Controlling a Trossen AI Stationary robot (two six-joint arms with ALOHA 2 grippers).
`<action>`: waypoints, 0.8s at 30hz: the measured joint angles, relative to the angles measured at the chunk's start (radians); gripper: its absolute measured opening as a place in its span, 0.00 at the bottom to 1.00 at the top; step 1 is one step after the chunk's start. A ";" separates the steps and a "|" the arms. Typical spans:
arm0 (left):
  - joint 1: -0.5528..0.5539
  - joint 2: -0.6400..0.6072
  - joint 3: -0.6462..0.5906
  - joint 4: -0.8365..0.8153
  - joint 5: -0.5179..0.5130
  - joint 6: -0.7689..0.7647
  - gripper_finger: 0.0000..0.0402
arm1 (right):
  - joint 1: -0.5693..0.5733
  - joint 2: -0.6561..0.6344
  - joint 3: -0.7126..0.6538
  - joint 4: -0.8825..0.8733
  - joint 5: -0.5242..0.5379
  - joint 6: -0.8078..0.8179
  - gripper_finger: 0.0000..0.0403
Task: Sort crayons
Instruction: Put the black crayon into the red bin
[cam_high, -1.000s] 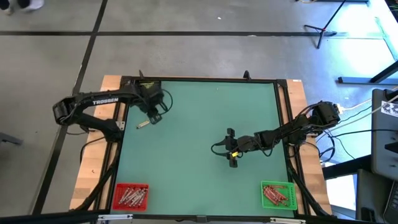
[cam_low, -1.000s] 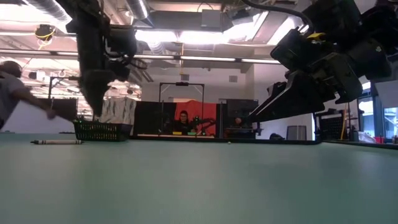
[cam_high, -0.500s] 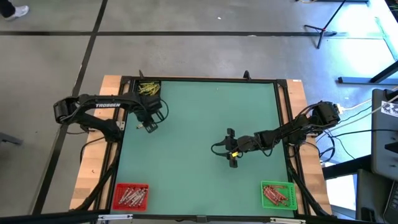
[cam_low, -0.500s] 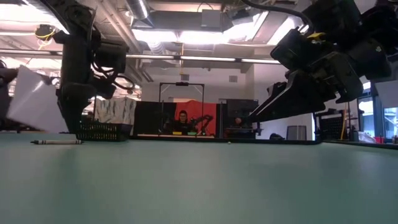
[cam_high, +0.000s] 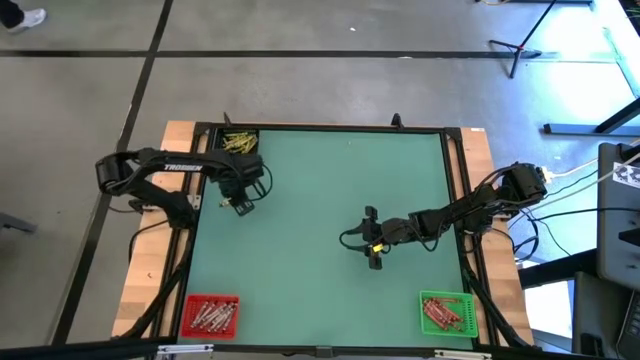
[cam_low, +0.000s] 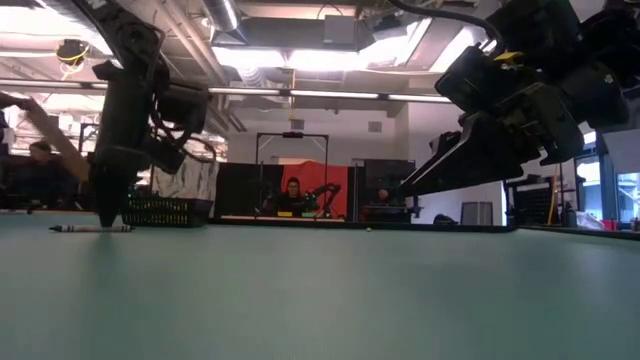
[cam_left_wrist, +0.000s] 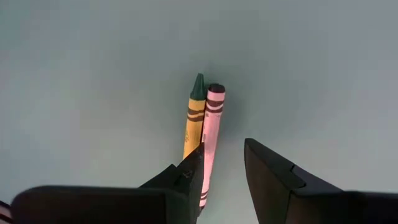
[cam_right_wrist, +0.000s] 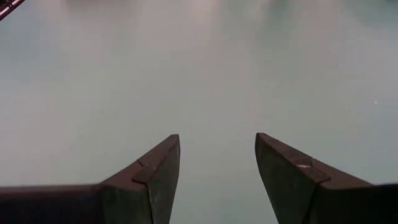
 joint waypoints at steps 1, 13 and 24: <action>0.000 0.014 0.000 0.000 0.000 0.001 0.24 | 0.000 0.000 0.000 0.000 0.000 0.000 0.51; -0.001 0.080 0.004 0.020 0.000 0.009 0.24 | 0.000 0.000 0.000 0.001 0.000 0.000 0.51; -0.001 0.080 0.002 0.029 0.007 0.019 0.05 | 0.000 0.000 0.000 0.003 0.000 -0.005 0.51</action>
